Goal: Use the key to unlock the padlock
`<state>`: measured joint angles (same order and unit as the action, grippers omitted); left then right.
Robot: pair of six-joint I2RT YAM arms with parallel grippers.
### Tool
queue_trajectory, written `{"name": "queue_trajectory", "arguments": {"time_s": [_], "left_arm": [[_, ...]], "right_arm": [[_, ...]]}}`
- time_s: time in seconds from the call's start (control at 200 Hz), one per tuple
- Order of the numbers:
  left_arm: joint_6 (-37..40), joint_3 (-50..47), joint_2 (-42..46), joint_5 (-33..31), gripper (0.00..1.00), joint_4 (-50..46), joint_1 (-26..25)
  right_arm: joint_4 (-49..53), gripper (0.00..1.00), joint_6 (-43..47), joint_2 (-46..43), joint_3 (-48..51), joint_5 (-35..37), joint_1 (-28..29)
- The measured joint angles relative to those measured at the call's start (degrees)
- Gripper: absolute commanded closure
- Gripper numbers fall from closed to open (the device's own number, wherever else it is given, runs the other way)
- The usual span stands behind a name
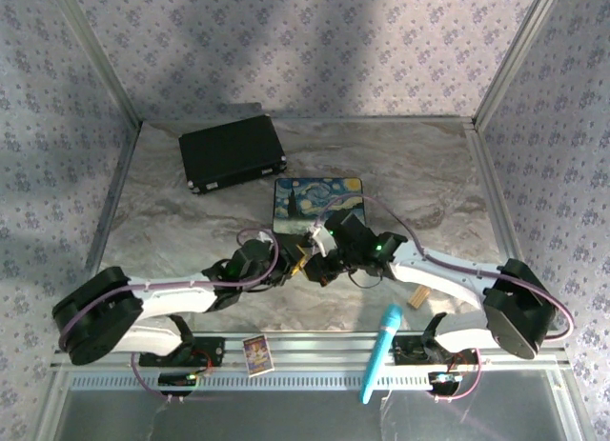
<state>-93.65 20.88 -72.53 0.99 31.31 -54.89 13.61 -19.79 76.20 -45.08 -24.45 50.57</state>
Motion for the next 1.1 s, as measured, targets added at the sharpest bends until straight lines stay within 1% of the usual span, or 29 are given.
{"name": "queue_trajectory", "arguments": {"time_s": [0.025, 0.045, 0.17, 0.325, 0.36, 0.41, 0.44, 0.49, 0.51, 0.57, 0.615, 0.695, 0.75, 0.845, 0.944, 1.014, 1.099], "left_arm": [[-0.1, 0.0, 0.7, -0.3, 0.98, -0.6, 0.0], [0.5, 0.0, 1.1, -0.5, 1.00, -1.1, 0.0], [2.5, 0.1, 2.3, -1.1, 1.00, -4.6, 0.0], [3.6, 0.1, 3.3, -1.2, 1.00, -6.5, -0.4], [3.8, 0.1, 3.8, -1.4, 1.00, -7.0, -0.4], [4.1, 0.1, 4.4, -1.6, 1.00, -7.4, -0.4], [4.3, 0.1, 4.8, -1.8, 1.00, -7.5, -0.4], [4.8, 0.1, 5.5, -2.3, 1.00, -7.5, -0.4], [5.0, 0.1, 5.7, -2.5, 1.00, -7.5, -0.4], [5.6, 0.0, 6.6, -3.3, 1.00, -7.3, -0.4], [6.1, 0.0, 7.3, -3.8, 1.00, -6.9, -0.4], [7.2, -0.2, 8.7, -4.8, 1.00, -5.7, -0.4], [7.8, -0.6, 9.5, -5.6, 1.00, -4.2, -0.4], [8.9, -2.5, 10.6, -7.2, 1.00, 0.3, -0.4], [10.3, -4.3, 12.8, -10.3, 1.00, 4.6, -0.2], [11.8, -5.0, 14.9, -12.3, 1.00, 5.6, -0.2], [13.4, -5.3, 17.7, -14.4, 1.00, 5.9, -0.2]], "right_arm": [[0.2, 1.00, 0.1, 0.2, -0.1, 0.0, 0.0], [0.3, 1.00, 0.2, 0.3, -0.2, 0.0, 0.1], [0.5, 1.00, 0.3, 0.7, -0.5, 0.2, 0.1], [1.0, 1.00, 0.4, 1.0, -0.5, 0.3, 0.4], [1.0, 0.93, 0.4, 1.0, -0.5, 0.3, 0.4], [0.8, 0.70, 0.3, 1.0, -0.5, 0.2, 0.4], [0.7, 0.59, 0.3, 1.0, -0.5, 0.2, 0.4], [0.1, 0.48, -0.2, 1.0, -0.5, 0.1, 0.4], [-0.2, 0.45, -0.2, 1.0, -0.5, 0.0, 0.3], [-2.7, 0.43, -1.4, 0.9, 0.0, -1.1, -0.2], [-5.5, 0.39, -2.7, 0.6, 0.9, -2.1, -0.7], [-10.4, 0.30, -6.3, -0.4, 3.4, -3.9, -1.9], [-14.4, 0.30, -8.8, -0.9, 5.1, -5.0, -2.7], [-23.2, 0.32, -15.9, -0.7, 7.3, -7.5, -3.1], [-36.0, 0.35, -24.7, 1.3, 10.0, -10.3, -3.1], [-44.6, 0.42, -30.6, 3.3, 11.5, -12.0, -3.1], [-51.7, 0.51, -34.6, 5.0, 11.6, -12.9, -2.6]]}}
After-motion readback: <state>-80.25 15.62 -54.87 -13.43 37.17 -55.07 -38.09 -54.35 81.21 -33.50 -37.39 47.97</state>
